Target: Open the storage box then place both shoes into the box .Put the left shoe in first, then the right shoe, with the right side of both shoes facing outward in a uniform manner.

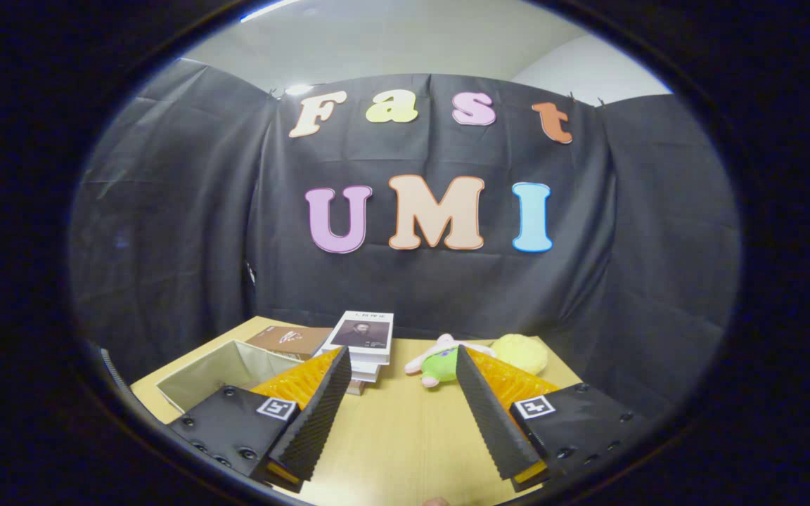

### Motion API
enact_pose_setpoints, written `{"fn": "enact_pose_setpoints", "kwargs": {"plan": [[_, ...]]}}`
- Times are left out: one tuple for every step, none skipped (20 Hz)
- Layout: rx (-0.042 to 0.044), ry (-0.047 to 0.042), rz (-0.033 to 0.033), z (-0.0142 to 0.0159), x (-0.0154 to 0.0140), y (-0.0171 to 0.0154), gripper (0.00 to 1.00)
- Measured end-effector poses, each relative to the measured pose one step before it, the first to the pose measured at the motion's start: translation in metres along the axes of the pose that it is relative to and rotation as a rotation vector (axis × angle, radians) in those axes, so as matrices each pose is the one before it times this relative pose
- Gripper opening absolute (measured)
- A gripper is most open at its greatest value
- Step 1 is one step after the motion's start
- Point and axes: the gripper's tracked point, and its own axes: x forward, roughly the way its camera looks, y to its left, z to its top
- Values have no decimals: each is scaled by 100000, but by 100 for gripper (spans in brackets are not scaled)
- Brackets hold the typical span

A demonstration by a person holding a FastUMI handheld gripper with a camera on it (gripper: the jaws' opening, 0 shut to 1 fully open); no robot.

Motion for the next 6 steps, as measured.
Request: {"fn": "enact_pose_setpoints", "kwargs": {"plan": [[299,-292,140,102,-169,134,97],[484,241,369,-226,-165,7,97],[494,43,398,-61,-198,24,97],[327,-441,74,50,-282,624,97],[272,-701,-135,189,-199,-116,97],[158,-7,-353,-28,-96,-255,97]]}}
